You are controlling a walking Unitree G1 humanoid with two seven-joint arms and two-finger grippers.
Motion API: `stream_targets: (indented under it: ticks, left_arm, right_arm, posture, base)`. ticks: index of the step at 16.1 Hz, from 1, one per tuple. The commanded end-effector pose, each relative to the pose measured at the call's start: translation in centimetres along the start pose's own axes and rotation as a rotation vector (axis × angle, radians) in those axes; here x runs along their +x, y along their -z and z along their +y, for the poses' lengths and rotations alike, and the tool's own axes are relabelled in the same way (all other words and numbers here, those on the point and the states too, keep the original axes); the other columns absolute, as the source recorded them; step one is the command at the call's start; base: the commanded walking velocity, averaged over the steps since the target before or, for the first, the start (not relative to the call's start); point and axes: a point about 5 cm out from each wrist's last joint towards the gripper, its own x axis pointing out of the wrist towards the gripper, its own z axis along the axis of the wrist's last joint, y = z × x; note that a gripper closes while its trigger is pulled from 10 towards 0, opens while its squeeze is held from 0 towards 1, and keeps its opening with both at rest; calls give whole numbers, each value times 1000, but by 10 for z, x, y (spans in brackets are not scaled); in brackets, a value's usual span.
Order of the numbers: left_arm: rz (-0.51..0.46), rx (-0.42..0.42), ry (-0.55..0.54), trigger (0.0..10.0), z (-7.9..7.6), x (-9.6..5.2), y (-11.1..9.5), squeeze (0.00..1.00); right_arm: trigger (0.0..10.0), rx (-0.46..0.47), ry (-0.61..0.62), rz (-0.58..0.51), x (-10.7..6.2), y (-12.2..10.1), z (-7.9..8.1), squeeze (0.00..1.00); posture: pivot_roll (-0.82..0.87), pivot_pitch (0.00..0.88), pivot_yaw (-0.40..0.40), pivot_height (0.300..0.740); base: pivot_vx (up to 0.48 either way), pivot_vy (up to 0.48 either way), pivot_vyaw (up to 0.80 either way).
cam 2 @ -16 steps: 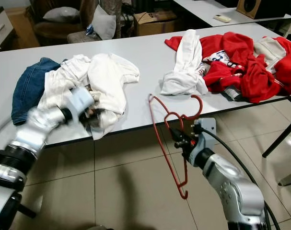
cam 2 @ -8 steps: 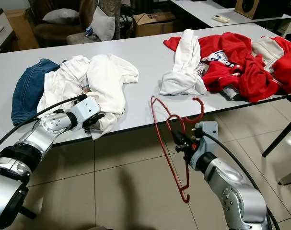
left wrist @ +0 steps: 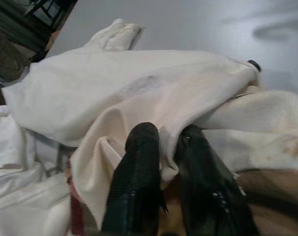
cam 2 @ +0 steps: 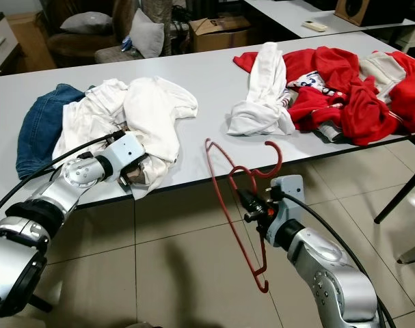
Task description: Hang hanger
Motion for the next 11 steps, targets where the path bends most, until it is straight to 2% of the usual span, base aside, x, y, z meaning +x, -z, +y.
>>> stream_targets:
  ticks: [1,3,6,9,11]
  left_arm:
    - [5,24,-14,0,4,1,-2,0]
    - [-6,28,-38,0,10,1,-7,0]
    - [-109,-24,-126,0,41,0,-36,0]
    - [-217,140,-140,0,67,-10,-71,0]
    - [-246,208,-137,0,74,-15,-83,0]
  right_arm:
    - [10000,-23,-18,-17,-2,-3,4,0]
    - [10000,-39,-67,-26,-5,-5,7,0]
    - [10000,-69,-158,-18,-12,-6,14,0]
    - [10000,-38,-290,-11,-12,-7,29,0]
    - [10000,-39,-314,-23,-8,-7,32,0]
  posture:
    - [-195,1,110,740]
    - [-195,0,111,740]
    - [-186,0,107,740]
    - [-164,0,101,740]
    - [-161,0,100,740]
  base:
    - [0,0,0]
    - [0,0,0]
    - [0,0,0]
    - [0,0,0]
    - [0,0,0]
